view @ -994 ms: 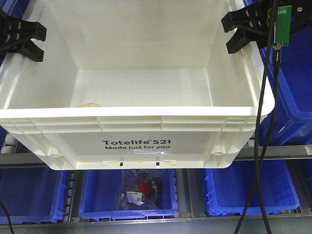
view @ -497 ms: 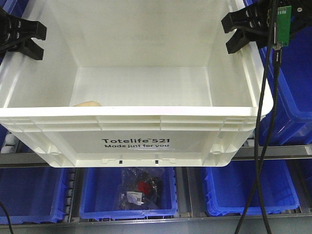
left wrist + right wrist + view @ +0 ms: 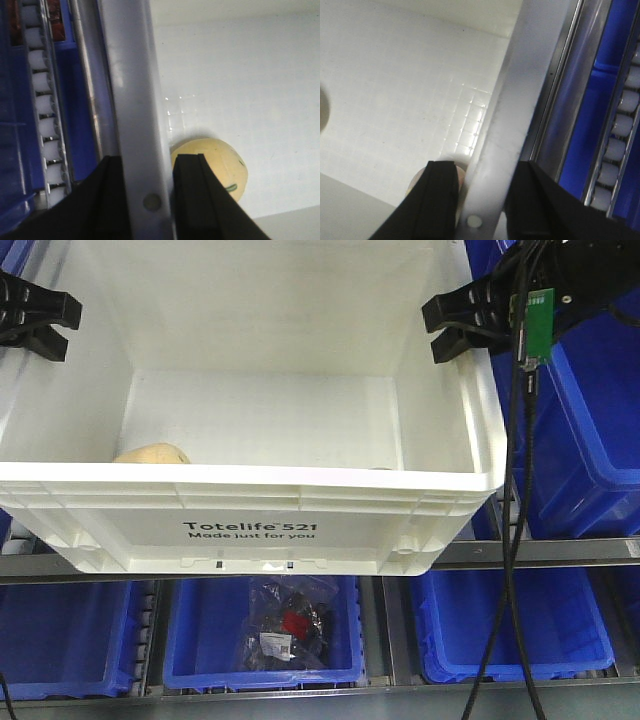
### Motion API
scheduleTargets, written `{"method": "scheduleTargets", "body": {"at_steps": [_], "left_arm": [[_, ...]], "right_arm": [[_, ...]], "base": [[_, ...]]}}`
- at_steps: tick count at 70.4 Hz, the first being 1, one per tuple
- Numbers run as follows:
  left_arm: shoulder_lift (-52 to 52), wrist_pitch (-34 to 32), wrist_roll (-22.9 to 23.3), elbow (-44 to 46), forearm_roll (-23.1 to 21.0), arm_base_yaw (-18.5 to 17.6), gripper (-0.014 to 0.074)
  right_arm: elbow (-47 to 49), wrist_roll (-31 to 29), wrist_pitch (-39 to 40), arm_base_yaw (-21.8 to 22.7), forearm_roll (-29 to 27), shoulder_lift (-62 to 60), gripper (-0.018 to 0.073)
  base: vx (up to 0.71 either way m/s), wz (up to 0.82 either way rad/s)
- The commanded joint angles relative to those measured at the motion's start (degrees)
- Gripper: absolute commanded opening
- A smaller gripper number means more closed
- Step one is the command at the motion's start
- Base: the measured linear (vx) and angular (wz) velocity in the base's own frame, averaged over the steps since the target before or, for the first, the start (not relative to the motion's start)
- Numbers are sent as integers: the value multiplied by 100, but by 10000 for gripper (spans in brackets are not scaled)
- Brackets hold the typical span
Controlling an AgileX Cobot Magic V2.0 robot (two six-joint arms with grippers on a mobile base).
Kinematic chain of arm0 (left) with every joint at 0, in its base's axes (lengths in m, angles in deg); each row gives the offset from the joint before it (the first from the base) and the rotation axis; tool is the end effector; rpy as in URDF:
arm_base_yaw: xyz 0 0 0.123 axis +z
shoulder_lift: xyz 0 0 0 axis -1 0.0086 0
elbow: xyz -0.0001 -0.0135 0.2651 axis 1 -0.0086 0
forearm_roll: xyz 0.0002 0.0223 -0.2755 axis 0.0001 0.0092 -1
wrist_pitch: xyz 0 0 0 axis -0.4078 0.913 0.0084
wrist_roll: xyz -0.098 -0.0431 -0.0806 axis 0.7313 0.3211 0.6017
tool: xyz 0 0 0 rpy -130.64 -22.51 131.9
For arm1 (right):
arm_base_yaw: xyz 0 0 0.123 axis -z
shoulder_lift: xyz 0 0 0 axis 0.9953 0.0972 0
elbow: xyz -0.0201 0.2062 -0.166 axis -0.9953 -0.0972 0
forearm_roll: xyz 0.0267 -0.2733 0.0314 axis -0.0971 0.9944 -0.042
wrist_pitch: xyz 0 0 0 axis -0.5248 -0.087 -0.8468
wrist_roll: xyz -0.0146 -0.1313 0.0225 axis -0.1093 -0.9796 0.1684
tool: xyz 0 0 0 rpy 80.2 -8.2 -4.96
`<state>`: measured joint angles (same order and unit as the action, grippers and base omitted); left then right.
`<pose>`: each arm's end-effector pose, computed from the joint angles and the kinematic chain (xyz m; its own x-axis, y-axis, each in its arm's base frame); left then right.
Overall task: Place moving items into box and shelve
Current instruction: 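Push the crate forward and lower it onto the roller shelf with both grippers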
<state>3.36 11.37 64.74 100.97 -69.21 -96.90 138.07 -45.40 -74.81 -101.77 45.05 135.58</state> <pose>0.3422 -0.0525 0.3356 -0.8360 0.0312 -0.5478 0.0972 0.9910 -0.0918 0.3544 0.1381 0.3217 -0.7857 -0.2442 -0.5683 -0.3973 0.9034 0.1611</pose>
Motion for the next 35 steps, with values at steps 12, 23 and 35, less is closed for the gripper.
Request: {"method": "scheduleTargets", "body": {"at_steps": [12, 23, 35], "left_arm": [[-261, -1494, -121, -429, -257, -36, -17], [-261, -1847, -278, -600, -131, -36, -17], [-261, -2082, -278, -611, -105, -36, -17]], "right_arm": [[218, -531, 1494, -362, -557, -345, -11], [218, -618, 1677, -369, -569, -291, -11], [218, -715, 1759, -363, -541, -181, -11]], "base": [[0, 0], [0, 0], [0, 0]]}}
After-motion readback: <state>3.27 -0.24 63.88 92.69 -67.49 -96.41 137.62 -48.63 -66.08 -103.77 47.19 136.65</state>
